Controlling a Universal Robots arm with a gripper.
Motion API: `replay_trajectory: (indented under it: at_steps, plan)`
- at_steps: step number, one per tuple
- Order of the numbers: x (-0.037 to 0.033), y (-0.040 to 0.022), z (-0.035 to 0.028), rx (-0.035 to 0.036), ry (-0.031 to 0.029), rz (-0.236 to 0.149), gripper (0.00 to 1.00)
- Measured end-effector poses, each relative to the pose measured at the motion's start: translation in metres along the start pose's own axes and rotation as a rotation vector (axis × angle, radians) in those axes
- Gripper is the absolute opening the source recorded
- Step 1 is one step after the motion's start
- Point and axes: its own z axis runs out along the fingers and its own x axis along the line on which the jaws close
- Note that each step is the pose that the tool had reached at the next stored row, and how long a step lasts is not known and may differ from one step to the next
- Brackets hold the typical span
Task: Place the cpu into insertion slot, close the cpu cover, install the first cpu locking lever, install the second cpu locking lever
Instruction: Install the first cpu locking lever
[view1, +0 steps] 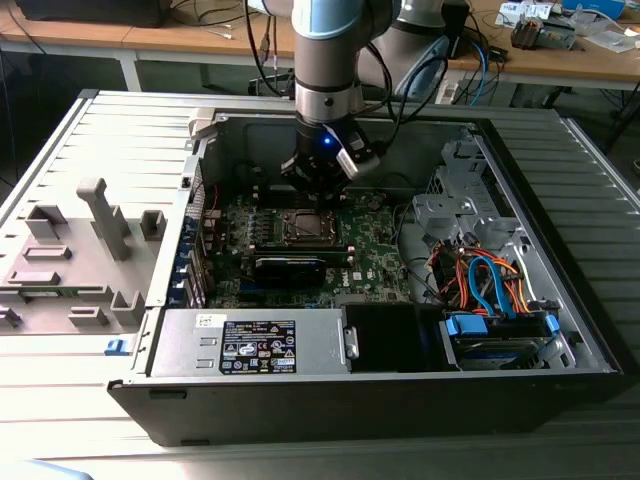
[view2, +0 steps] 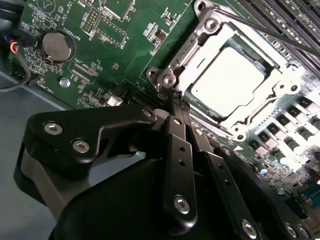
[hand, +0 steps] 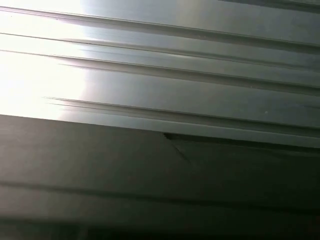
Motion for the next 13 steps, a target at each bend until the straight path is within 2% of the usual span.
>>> replay_trajectory:
  at_steps: [1, 2, 3, 4, 8, 10, 13]
  plan:
    - [-0.0002, -0.0002, -0.0059, 0.0001, 0.0, 0.0, 0.11]
    - [0.0005, -0.0068, -0.0061, 0.0088, 0.0009, 0.001, 0.11]
    - [0.0007, -0.008, -0.0049, 0.0318, 0.0026, 0.013, 0.11]
    - [0.0008, -0.0081, -0.0046, 0.0364, 0.0027, 0.02, 0.11]
    - [0.0009, -0.0081, -0.0038, 0.041, 0.0058, 0.078, 0.11]
    - [0.0009, -0.0095, -0.0036, 0.0408, 0.0057, 0.083, 0.11]
    - [0.0016, -0.0156, -0.0034, 0.0408, 0.0058, 0.084, 0.11]
